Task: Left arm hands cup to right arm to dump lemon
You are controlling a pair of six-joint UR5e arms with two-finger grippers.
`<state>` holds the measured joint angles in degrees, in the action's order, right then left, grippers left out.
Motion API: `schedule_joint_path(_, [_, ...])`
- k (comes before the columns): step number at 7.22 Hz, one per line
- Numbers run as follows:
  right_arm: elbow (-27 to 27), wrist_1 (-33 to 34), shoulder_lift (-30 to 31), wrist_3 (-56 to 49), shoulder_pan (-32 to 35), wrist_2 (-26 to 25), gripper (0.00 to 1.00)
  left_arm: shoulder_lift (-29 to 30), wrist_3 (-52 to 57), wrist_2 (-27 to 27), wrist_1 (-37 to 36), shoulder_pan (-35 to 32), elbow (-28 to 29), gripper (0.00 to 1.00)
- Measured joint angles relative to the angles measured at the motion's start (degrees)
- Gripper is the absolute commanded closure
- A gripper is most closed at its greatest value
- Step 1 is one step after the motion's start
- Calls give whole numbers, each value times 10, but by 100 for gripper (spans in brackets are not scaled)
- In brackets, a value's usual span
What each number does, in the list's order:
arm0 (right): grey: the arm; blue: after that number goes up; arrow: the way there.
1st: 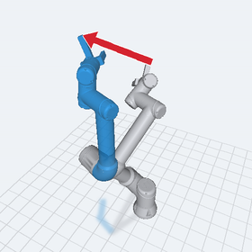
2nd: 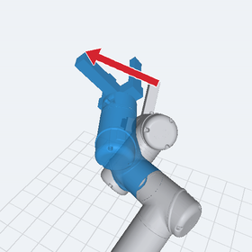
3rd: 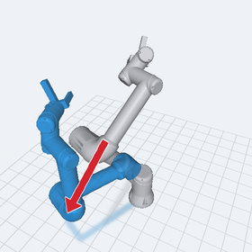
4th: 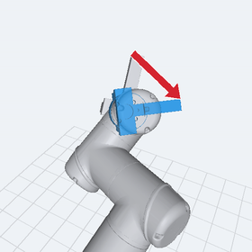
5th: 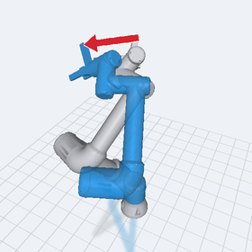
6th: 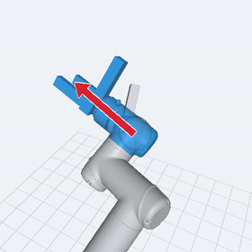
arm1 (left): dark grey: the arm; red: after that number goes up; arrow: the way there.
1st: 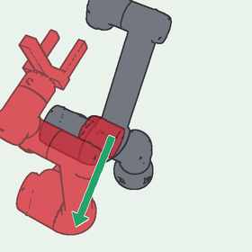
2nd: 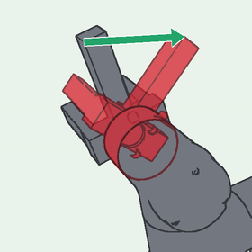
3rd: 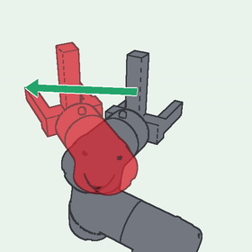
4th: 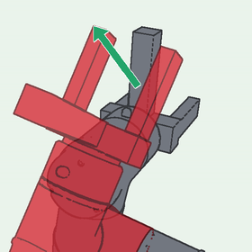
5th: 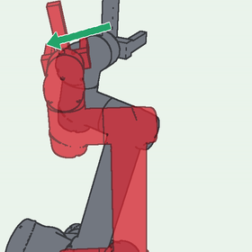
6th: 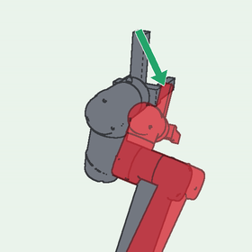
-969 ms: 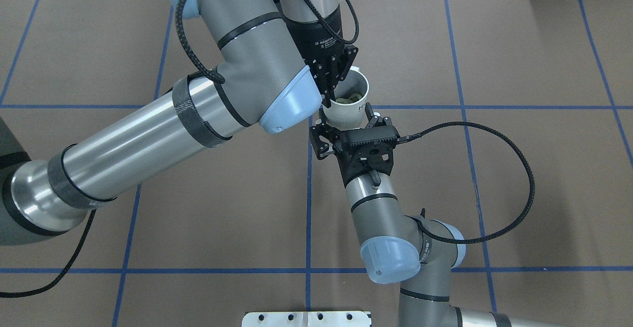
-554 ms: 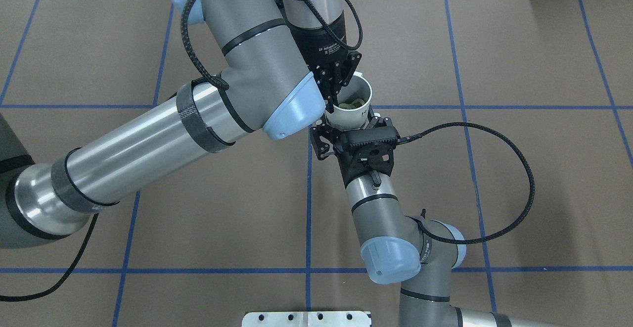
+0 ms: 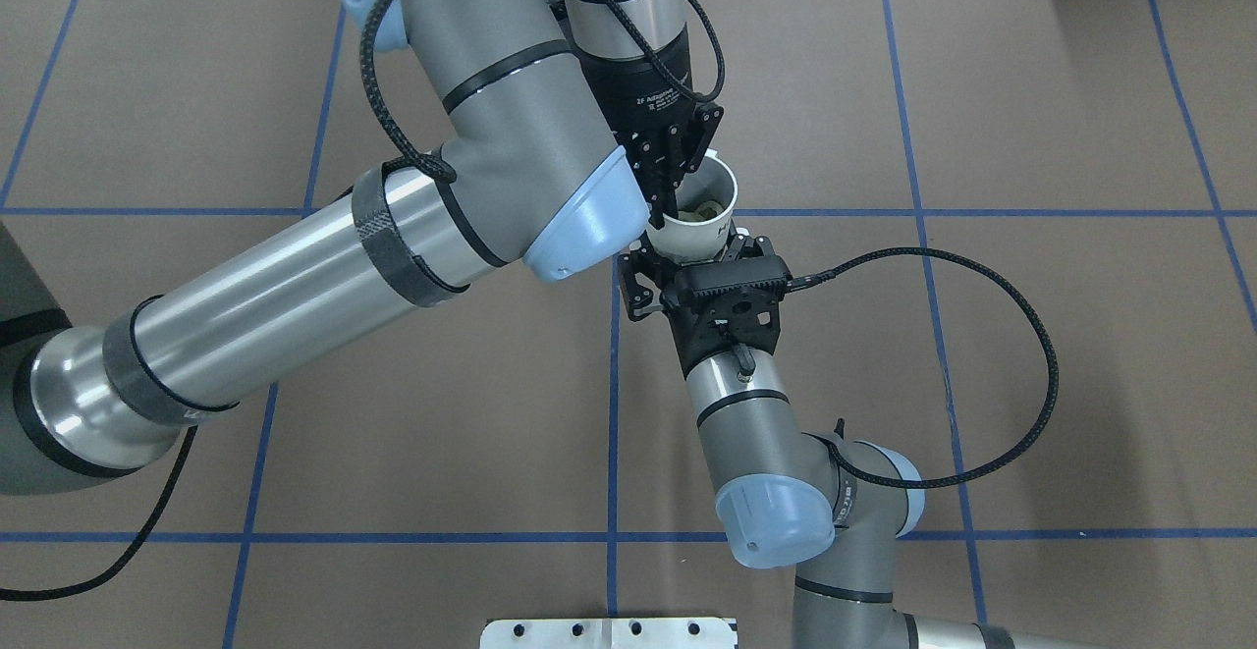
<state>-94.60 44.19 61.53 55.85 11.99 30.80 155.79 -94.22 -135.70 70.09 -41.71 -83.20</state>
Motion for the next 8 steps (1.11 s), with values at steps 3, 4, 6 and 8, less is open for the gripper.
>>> schedule_joint_path(3, [-9,-18,26,-6,-5,1,84,0,1,0,1,-37,-45,0])
schedule_joint_path(4, [-18,-62,51,-6,-2,7,88,-2,3,1,1,-46,-49,0])
schedule_joint_path(6, [-29,-203,146,-11,25,46,88,-5,7,16,2,-52,-50,0])
schedule_joint_path(8, [-35,-368,282,-19,99,153,87,-10,8,34,5,-50,-48,0])
